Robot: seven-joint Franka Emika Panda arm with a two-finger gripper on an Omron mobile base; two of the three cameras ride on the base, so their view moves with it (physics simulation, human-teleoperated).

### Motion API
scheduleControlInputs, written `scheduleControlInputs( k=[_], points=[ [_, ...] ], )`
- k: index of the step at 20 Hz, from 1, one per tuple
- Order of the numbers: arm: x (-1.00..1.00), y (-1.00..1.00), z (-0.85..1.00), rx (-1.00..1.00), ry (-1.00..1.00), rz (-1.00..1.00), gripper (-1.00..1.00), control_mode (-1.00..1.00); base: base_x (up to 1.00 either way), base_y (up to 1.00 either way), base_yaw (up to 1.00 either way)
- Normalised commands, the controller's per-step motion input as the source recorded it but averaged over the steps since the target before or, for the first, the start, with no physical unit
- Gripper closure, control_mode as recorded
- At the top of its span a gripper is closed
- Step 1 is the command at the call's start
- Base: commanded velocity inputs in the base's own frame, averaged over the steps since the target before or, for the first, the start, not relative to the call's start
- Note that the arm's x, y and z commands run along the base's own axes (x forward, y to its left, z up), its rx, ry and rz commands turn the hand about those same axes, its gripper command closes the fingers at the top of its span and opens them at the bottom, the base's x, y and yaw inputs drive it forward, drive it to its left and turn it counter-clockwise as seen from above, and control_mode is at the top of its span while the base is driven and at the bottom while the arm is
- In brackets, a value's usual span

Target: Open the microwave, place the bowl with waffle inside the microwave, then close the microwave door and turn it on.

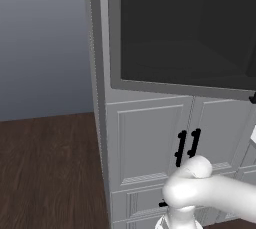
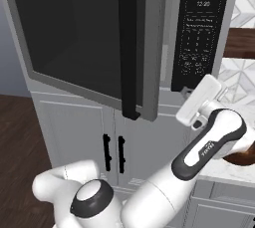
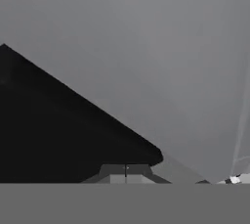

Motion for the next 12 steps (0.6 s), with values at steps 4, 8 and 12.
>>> scheduleControlInputs(
  k=[4,8,12],
  points=[
    [-0.08,0.54,0.0,0.07,-0.03,0.15,1.0,-1.0,0.0,0.0,0.0],
    [-0.35,0.84,0.07,0.0,-0.09,0.22,1.0,-1.0,0.0,0.0,0.0],
    [-0.62,0.66,0.35,0.0,-0.16,0.21,1.0,-1.0,0.0,0.0,0.0]
  ],
)
